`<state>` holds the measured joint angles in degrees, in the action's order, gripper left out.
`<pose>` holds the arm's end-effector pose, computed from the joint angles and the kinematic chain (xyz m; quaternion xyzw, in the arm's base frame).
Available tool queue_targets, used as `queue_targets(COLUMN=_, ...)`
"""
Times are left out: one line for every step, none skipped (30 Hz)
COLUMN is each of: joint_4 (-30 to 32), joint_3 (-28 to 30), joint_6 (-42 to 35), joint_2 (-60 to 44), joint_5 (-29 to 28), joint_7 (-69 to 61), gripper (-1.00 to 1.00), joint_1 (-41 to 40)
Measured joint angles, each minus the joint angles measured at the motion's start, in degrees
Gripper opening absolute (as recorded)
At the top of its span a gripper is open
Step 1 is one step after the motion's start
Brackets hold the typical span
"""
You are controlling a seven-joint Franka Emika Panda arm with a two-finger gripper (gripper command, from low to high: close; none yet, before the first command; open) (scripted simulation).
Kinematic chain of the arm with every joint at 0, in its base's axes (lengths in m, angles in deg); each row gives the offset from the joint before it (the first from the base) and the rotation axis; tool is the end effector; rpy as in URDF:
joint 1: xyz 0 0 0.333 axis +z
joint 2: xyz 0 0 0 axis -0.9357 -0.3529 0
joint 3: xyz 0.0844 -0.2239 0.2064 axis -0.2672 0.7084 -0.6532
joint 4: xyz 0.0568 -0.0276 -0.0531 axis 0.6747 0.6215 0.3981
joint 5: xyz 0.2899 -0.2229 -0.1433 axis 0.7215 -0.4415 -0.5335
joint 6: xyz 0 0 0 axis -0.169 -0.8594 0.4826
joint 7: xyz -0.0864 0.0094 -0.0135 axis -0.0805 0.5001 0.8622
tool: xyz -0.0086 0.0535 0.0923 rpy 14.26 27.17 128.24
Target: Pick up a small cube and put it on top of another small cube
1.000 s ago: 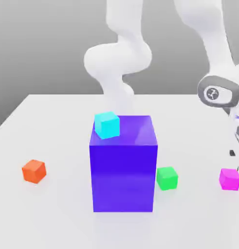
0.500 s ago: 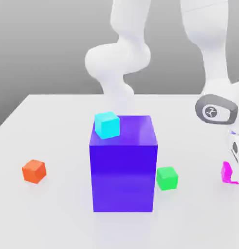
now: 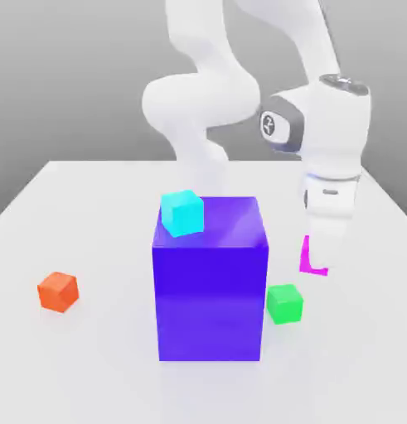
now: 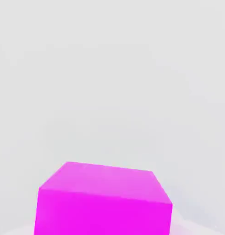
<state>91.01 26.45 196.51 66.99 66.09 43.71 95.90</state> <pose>0.2674 0.1593 0.2419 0.9620 0.2729 -0.0003 0.0019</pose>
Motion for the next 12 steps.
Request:
queue_targets(joint_4=0.6, joint_3=0.4, joint_6=1.0, joint_2=-0.4, joint_5=0.0, joint_7=-0.5, gripper=-1.00, joint_1=-0.2)
queue_targets(joint_4=0.8, joint_3=0.5, joint_6=2.5, joint_2=-1.7, joint_5=0.0, joint_7=-0.7, gripper=-1.00, joint_1=-0.4)
queue_targets(joint_4=0.9, joint_3=0.6, joint_6=4.3, joint_2=-3.4, joint_5=0.0, joint_7=-0.7, gripper=-1.00, joint_1=-0.5)
queue_targets(joint_4=0.9, joint_3=0.6, joint_6=6.1, joint_2=-5.2, joint_5=-0.2, joint_7=-0.7, gripper=-1.00, joint_1=-0.6)
queue_targets(joint_4=0.9, joint_3=0.6, joint_6=8.0, joint_2=-7.2, joint_5=-0.3, joint_7=-0.7, gripper=-1.00, joint_1=-0.7)
queue_targets(joint_4=0.8, joint_3=0.5, joint_6=10.0, joint_2=-9.2, joint_5=-0.4, joint_7=-0.6, gripper=-1.00, joint_1=-0.8)
queue_targets(joint_4=0.7, joint_3=0.5, joint_6=12.0, joint_2=-11.3, joint_5=-0.9, joint_7=-0.3, gripper=-1.00, joint_1=-1.0)
queue_targets(joint_4=0.6, joint_3=0.5, joint_6=13.9, joint_2=-13.4, joint_5=-1.5, joint_7=0.1, gripper=-1.00, joint_1=-1.2)
queue_targets(joint_4=0.5, joint_3=0.5, joint_6=15.8, joint_2=-15.3, joint_5=-2.2, joint_7=0.6, gripper=1.00, joint_1=-1.4)
queue_targets(joint_4=0.5, joint_3=0.5, joint_6=15.8, joint_2=-15.3, joint_5=-2.2, joint_7=0.6, gripper=1.00, joint_1=-1.4)
queue_targets(joint_4=0.5, joint_3=0.5, joint_6=15.8, joint_2=-15.3, joint_5=-2.2, joint_7=0.6, gripper=1.00, joint_1=-1.4)
queue_targets(joint_4=0.5, joint_3=0.5, joint_6=15.8, joint_2=-15.3, joint_5=-2.2, joint_7=0.6, gripper=1.00, joint_1=-1.4)
